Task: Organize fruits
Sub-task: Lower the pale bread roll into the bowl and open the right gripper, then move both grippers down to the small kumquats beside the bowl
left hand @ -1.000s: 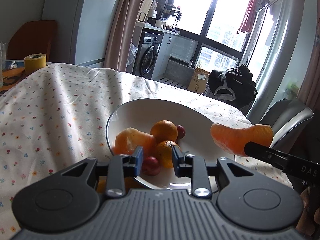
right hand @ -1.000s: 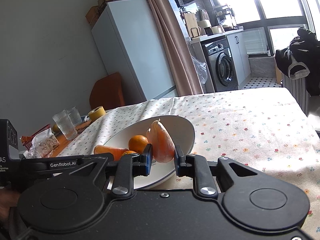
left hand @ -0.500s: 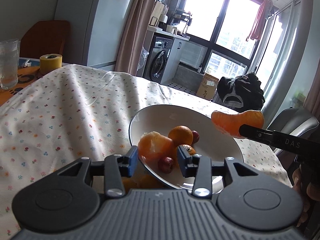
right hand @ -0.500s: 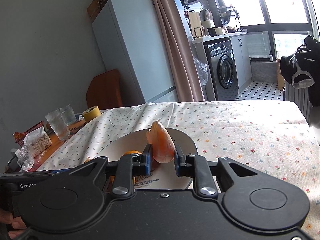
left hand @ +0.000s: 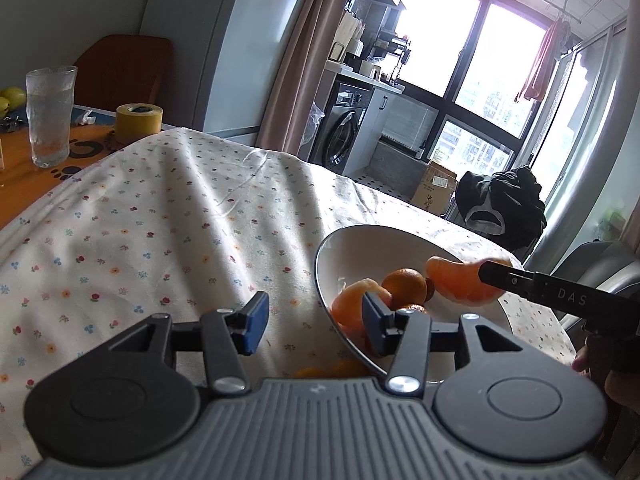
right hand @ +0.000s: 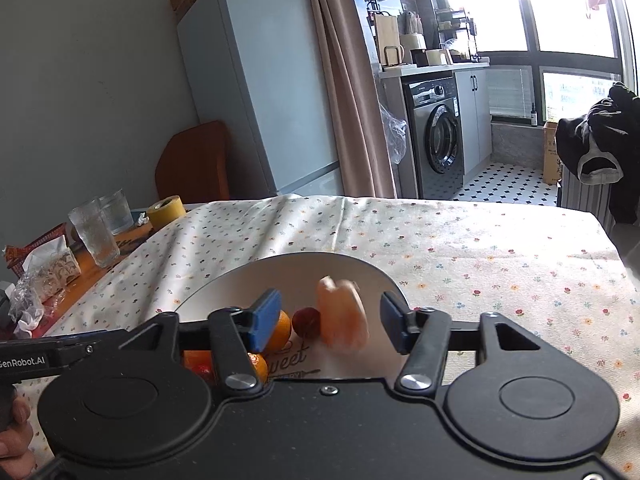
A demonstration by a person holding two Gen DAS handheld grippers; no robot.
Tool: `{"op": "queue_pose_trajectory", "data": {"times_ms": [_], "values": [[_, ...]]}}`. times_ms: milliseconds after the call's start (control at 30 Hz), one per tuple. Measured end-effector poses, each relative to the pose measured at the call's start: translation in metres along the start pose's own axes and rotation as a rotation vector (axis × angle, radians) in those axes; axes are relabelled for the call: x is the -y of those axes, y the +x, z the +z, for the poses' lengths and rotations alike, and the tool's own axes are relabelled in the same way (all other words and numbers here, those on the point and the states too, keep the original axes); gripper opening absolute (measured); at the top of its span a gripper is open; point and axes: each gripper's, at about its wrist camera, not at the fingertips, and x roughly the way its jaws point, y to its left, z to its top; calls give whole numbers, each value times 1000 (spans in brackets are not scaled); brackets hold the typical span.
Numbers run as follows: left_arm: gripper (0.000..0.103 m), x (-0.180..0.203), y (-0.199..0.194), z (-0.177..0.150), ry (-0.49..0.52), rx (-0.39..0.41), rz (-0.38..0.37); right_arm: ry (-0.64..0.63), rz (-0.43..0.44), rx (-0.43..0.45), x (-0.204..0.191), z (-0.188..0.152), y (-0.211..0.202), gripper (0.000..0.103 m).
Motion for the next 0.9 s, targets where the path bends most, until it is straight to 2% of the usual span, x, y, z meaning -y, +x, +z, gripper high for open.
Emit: {"op": "queue_pose_trajectory", "data": {"times_ms": [300, 633, 900], "values": [[51, -10, -11, -2, -14, 9, -2, 31, -1, -21, -2, -8, -20, 65], [63, -12, -28, -8, -1, 16, -7, 19, 20, -22, -18, -17, -41, 69], [64, -13, -43, -12, 3, 22, -3, 18, 55, -9, -29, -21, -56, 72]]}}
